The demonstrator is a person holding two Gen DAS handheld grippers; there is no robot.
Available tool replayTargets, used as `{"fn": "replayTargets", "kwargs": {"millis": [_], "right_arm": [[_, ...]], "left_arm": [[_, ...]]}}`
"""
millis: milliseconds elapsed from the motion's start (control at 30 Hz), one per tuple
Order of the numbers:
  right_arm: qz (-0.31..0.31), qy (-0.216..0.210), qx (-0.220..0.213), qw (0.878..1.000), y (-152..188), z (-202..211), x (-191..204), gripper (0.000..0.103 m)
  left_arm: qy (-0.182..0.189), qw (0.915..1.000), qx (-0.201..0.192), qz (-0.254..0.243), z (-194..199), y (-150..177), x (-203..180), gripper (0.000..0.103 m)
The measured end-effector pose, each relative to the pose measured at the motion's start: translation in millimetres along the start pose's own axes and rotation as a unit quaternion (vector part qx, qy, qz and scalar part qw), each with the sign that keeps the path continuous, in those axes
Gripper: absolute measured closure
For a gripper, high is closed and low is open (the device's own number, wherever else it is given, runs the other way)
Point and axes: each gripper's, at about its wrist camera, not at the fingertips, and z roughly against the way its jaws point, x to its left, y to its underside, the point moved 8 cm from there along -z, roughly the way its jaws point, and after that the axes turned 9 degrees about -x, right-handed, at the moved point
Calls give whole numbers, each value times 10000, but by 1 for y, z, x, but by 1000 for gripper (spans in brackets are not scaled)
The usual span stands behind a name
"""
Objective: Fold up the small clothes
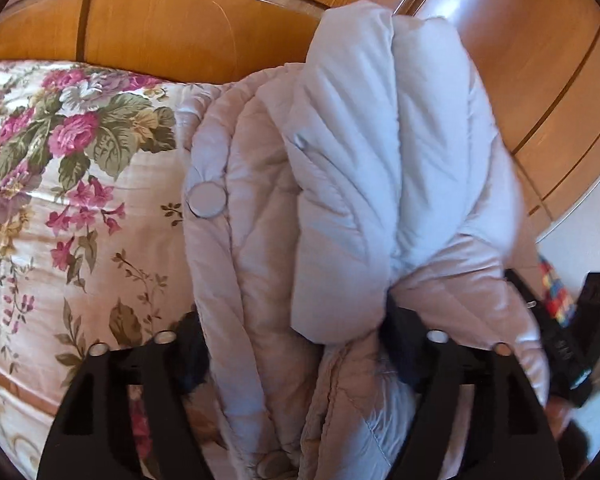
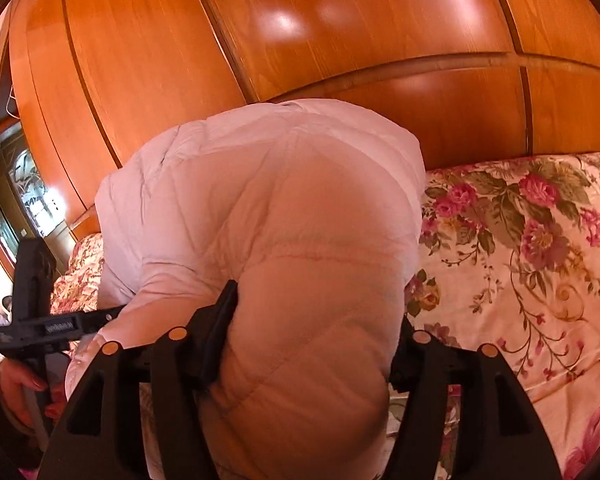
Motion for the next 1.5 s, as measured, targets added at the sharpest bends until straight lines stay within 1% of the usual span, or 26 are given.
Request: {"fn": "replayTargets", "kwargs": {"millis": [67,133,167,200,233,267,333,433,500,567,633,667,733,800,900,1033,1100,1167,1233,1267,1300,1400,1500], "right_arm": [[20,47,8,10000,-2,-6,-1,37],[41,94,-12,9999,-1,-1,4,35],[58,142,-36,9999,-3,2,1,31],[86,265,-80,9996,-6,3,3,26],[108,456,-137,9988,-6,5,0,12],[105,648,-226,9976,-8,9,-4,6],[103,708,-349,9968,-11,21,-1,5],[293,974,-478,9937,-13,43,7,5],[514,1107,-520,9912,-11,60,17,4],[545,1150,-605,9900,-5,80,27,2],[560,1273,-578,9886,1,92,31,2],[590,1364,-463,9878,9,94,32,2],[661,1539,-316,9854,19,95,31,2],[674,1652,-109,9839,30,86,25,2],[585,1741,117,9829,37,77,17,2],[597,1843,83,9810,37,84,18,2],[581,1853,-48,9810,35,96,22,2],[582,1851,-130,9809,35,110,28,2],[606,1899,-89,9799,37,120,31,2],[606,1888,-72,9801,38,124,34,2],[591,1850,-40,9809,41,129,36,2],[547,1902,22,9802,48,141,39,2],[451,1972,116,9792,55,151,41,2]], "left_arm": [[70,9999,-95,-22,0,3,2,28],[97,9998,-136,100,9,10,2,28],[86,9997,-165,159,12,12,2,26],[13,9996,-208,188,17,15,3,21],[-78,9994,-269,209,14,13,10,19],[-157,9990,-341,255,20,15,10,16],[-172,9977,-465,462,38,22,8,15],[-238,9944,-622,826,66,31,12,14],[-290,9933,-725,858,83,37,10,14],[-378,9926,-849,779,97,40,10,14],[-435,9925,-969,600,108,43,-1,10],[-463,9930,-954,517,112,45,-5,10],[-602,9948,-787,228,110,53,-11,10],[-695,9949,-714,178,104,61,-11,10],[-689,9958,-578,193,93,69,-7,10],[-824,9946,-631,-77,108,76,-20,10],[-888,9937,-633,-257,117,83,-26,10],[-1035,9915,-648,-459,128,90,-31,9],[-1172,9888,-707,-588,136,95,-33,6],[-1219,9878,-742,-626,141,97,-35,4],[-1237,9870,-806,-633,147,100,-37,4],[-1137,9874,-940,-568,162,108,-42,4],[-1299,9858,-922,-526,171,115,-41,4]]}}
